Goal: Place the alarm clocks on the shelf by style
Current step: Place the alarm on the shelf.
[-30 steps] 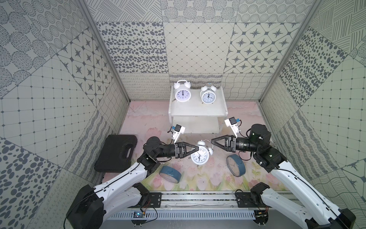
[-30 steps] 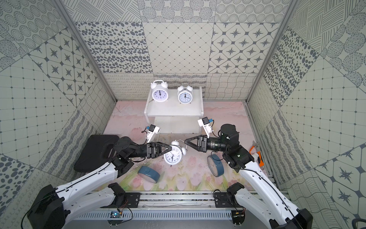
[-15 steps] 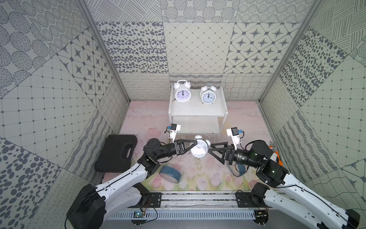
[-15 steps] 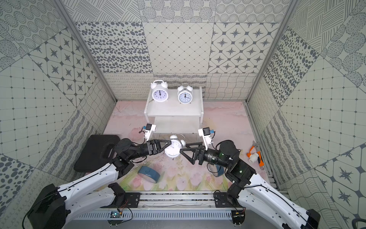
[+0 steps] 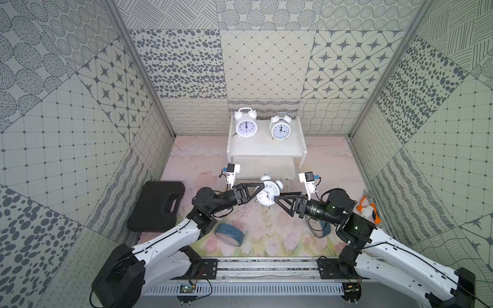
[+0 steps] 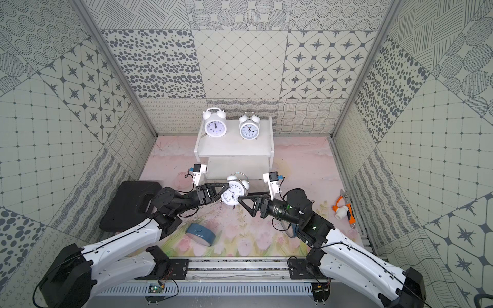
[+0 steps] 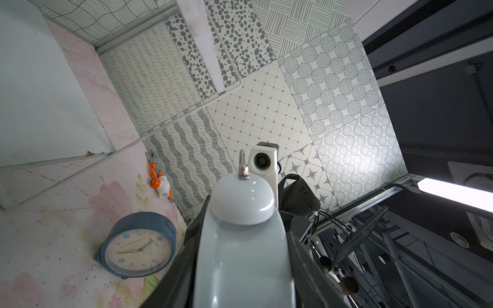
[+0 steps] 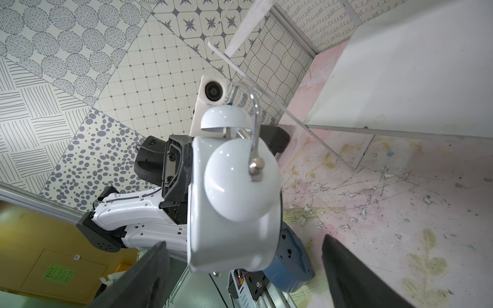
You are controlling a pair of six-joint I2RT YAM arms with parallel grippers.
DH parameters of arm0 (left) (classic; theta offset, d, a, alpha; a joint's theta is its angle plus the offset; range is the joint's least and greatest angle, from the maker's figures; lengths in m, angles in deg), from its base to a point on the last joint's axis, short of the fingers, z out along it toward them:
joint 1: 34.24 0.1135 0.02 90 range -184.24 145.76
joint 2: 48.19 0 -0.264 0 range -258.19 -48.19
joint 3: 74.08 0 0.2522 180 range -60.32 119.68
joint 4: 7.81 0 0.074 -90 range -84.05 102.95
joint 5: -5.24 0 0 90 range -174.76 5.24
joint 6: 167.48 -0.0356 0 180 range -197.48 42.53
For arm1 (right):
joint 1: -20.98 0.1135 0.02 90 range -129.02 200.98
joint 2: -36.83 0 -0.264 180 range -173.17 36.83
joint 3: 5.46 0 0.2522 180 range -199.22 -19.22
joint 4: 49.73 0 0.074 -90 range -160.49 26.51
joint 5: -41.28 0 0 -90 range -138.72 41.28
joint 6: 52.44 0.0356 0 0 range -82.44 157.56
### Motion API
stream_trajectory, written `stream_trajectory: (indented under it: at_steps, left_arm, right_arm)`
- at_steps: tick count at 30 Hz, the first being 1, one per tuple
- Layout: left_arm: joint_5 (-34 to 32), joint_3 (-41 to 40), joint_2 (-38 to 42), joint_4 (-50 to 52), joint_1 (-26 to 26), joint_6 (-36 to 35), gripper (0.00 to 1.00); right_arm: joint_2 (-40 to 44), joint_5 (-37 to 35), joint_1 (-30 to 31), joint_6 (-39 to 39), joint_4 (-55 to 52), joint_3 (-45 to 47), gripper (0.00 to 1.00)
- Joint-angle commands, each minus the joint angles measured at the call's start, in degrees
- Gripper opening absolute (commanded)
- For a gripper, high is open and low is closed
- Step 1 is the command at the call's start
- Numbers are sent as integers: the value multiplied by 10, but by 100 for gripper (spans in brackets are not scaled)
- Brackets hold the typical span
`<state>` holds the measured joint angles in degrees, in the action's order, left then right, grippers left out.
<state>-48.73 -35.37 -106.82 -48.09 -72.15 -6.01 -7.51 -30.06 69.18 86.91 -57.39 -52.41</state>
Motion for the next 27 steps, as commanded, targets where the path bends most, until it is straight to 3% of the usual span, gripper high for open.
stream_trajectory:
  at_steps: [1, 14, 19, 21, 24, 27]
  left_arm:
    - [-5, 1, 0, -103, -2, 13, 33]
    - [-2, -3, 0, -94, -2, 10, 32]
    - [0, -5, 2, -88, -2, 9, 36]
    - [2, -5, 3, -83, -2, 5, 48]
    - [5, -3, 8, -56, -2, -4, 79]
    - [21, 7, 25, -10, -2, -27, 90]
  right_arm:
    - [-21, 17, 2, 10, 61, -7, 87]
    - [-25, 37, 3, 14, 79, -5, 48]
    - [-25, 44, 3, 10, 80, -10, 39]
    - [-25, 47, 3, 2, 71, -17, 37]
    - [-20, 54, 2, -21, 38, -35, 36]
    - [-11, 68, -8, -50, -12, -59, 35]
